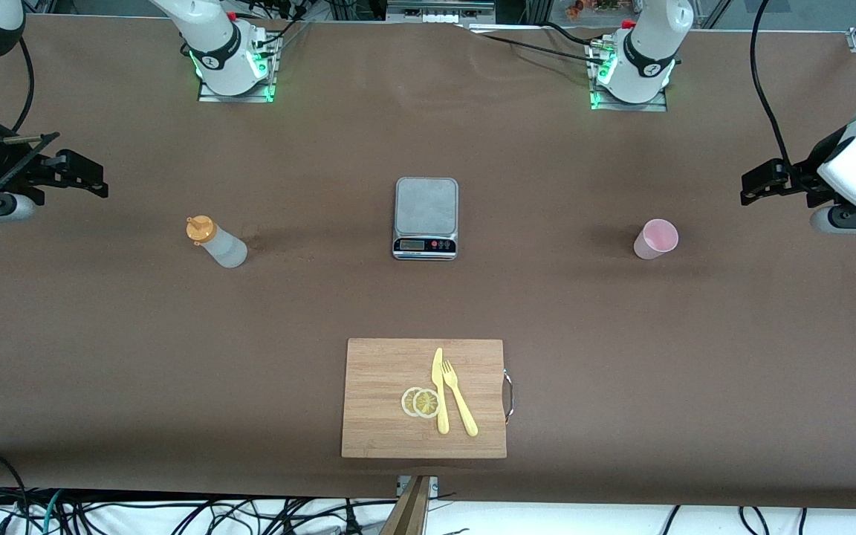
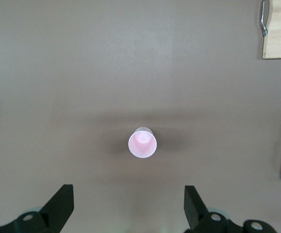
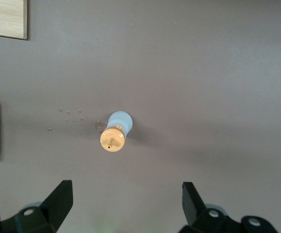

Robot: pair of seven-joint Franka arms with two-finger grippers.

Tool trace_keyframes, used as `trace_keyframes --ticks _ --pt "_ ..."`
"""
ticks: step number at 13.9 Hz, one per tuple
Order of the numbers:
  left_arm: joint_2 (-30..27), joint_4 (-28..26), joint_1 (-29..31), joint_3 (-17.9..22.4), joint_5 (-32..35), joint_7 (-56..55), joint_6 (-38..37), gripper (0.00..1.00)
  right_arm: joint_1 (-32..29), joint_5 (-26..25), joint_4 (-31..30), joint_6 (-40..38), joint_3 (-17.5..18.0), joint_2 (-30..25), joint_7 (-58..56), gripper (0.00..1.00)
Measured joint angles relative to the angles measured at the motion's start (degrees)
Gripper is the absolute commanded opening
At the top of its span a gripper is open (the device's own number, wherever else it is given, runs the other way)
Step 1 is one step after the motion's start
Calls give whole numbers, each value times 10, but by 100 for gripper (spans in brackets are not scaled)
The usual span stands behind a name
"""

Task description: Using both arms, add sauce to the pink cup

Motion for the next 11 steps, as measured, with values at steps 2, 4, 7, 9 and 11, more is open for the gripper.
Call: trace_keyframes --ticks 2,4,7,9,11 --pt "0 0 0 0 0 0 -3 100 0 0 0 0 0 0 0 100" --pt "1 -2 0 0 0 1 -5 100 0 0 0 0 0 0 0 100" --pt "8 -21 2 1 0 16 -4 100 0 0 0 0 0 0 0 100" --pt "15 -53 16 3 0 40 23 100 0 0 -1 0 0 0 0 100" --pt "18 -103 35 4 0 58 61 100 0 0 -1 0 0 0 0 100"
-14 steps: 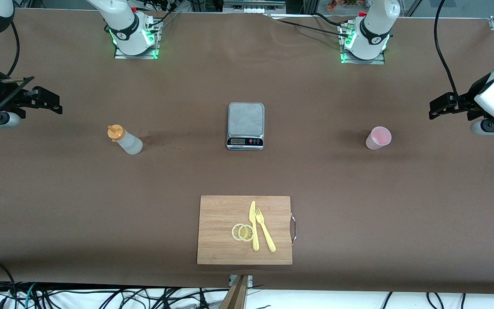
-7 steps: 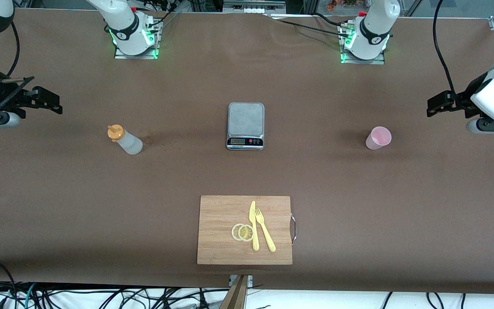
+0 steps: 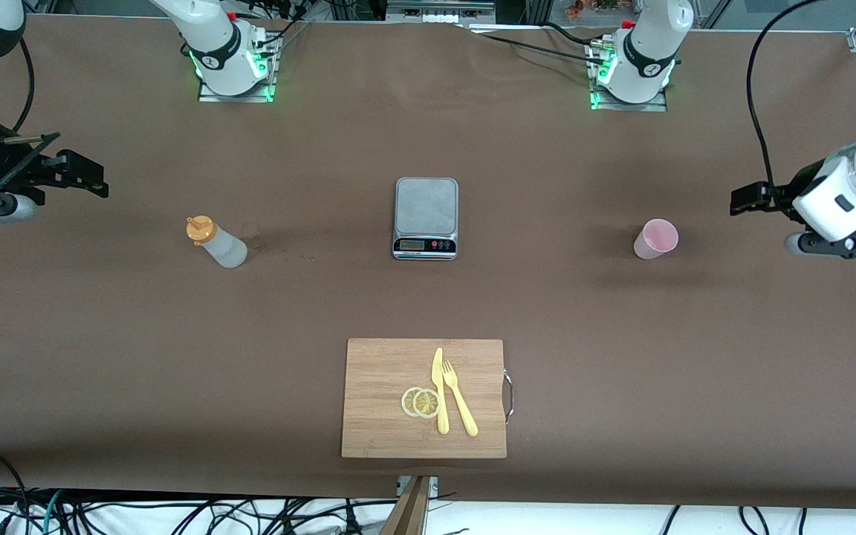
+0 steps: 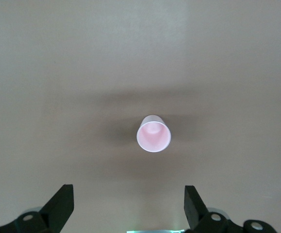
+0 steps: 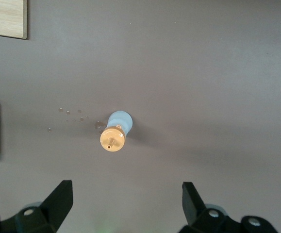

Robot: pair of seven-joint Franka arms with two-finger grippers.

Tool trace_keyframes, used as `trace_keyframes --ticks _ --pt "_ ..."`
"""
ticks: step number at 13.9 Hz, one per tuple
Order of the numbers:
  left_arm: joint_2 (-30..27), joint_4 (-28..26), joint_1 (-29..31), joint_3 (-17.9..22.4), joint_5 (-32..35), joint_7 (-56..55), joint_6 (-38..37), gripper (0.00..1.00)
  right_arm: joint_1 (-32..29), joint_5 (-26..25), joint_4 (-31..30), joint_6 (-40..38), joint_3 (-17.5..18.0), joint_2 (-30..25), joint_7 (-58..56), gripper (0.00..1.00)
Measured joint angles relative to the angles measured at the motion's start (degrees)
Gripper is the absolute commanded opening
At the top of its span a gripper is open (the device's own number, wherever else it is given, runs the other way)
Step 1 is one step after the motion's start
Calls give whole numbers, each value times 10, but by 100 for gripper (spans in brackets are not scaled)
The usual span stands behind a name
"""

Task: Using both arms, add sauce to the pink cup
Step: 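Reach the left gripper down to the pink cup and grasp it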

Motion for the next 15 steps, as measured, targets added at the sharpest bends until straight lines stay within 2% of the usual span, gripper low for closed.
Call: trace_keyframes --ticks 4,10,12,15 --pt "-4 -126 8 -2 0 10 95 100 0 0 0 1 0 0 0 100" --pt "-13 -346 7 -8 0 21 345 100 0 0 0 1 0 0 0 100" --pt "-12 -388 7 -11 0 21 403 100 0 0 0 2 0 0 0 100" --pt "5 -408 7 -12 12 22 453 100 0 0 -1 2 0 0 0 100"
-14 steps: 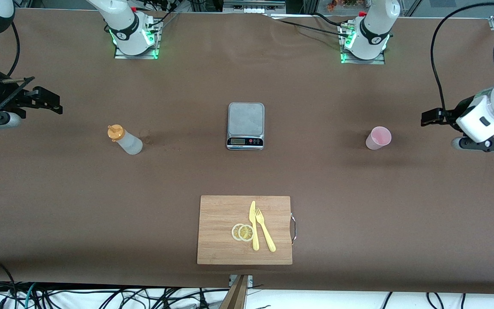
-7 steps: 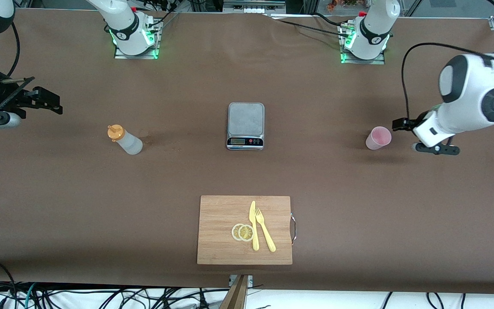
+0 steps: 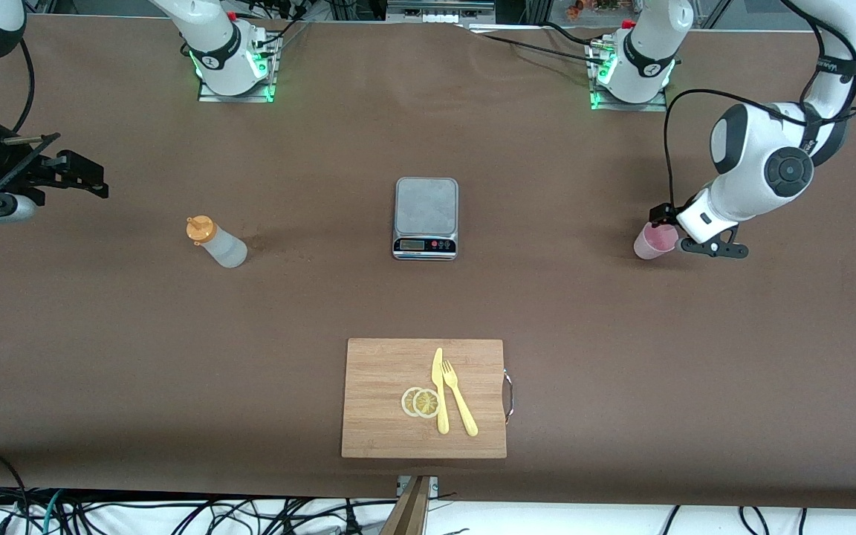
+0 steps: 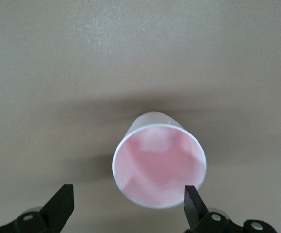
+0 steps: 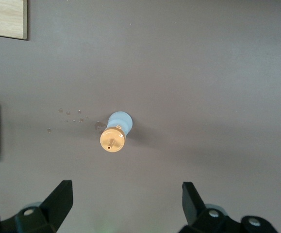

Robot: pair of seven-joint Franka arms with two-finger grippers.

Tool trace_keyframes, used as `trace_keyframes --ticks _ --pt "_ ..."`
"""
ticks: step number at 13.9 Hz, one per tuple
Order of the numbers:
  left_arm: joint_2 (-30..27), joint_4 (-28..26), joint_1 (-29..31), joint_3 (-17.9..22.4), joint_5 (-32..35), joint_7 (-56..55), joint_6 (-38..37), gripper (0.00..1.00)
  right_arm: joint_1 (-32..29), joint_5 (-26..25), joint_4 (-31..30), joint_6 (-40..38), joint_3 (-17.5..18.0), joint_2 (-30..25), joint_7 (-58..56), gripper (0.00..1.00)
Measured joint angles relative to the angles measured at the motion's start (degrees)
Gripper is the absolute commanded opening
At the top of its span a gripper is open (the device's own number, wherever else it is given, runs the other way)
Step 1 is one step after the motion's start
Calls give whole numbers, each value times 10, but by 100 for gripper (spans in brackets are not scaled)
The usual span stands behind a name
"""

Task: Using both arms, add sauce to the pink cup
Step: 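Reach the left gripper down to the pink cup and grasp it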

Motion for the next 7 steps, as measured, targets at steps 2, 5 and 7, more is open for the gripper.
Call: trace_keyframes --ticks 2,5,7 --pt "14 0 0 0 20 0 19 100 0 0 -1 0 0 0 0 100" --pt "27 1 0 0 22 0 41 26 0 0 -1 0 0 0 0 100" --pt "32 1 0 0 22 0 47 1 0 0 -1 0 0 0 0 100"
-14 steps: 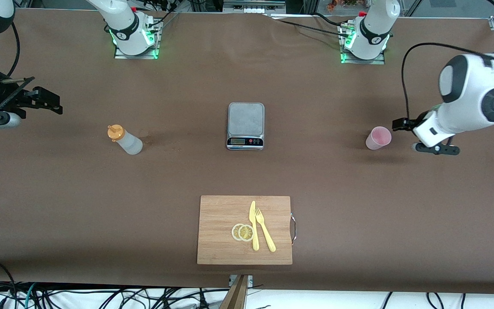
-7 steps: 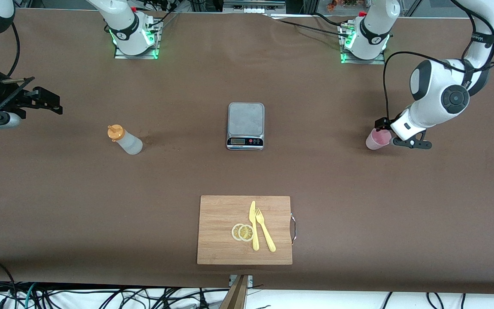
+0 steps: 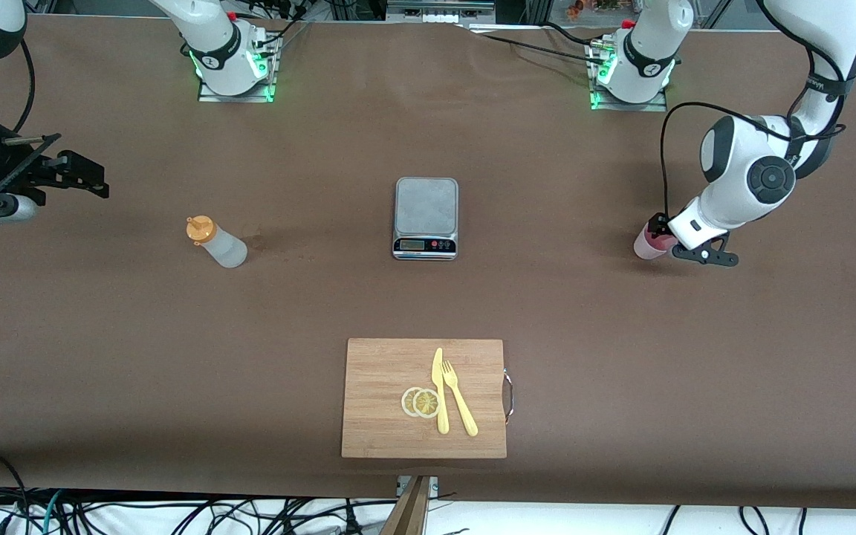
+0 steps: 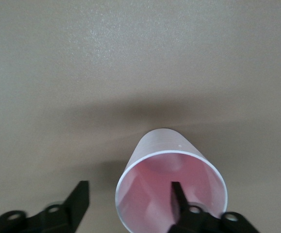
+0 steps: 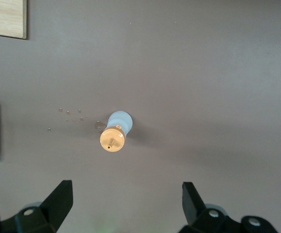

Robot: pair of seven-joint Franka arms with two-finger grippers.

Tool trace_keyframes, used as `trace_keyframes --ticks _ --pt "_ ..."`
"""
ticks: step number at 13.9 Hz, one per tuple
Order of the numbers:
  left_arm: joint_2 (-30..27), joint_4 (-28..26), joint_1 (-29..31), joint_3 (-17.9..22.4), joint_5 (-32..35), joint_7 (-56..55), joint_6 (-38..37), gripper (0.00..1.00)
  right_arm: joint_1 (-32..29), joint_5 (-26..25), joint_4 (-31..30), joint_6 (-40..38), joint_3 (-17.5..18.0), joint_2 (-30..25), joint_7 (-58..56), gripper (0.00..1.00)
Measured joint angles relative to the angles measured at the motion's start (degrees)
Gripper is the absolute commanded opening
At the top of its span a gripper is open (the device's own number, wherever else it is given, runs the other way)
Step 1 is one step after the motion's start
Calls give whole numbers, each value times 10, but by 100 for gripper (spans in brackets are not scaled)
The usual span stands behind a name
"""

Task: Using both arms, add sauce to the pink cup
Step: 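Lift the pink cup with the left gripper and carry it toward the scale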

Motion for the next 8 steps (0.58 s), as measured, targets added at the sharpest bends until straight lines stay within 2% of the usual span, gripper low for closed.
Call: trace_keyframes --ticks 8 --pt "-7 7 7 0 0 2 1 0 0 0 0 0 0 0 0 100"
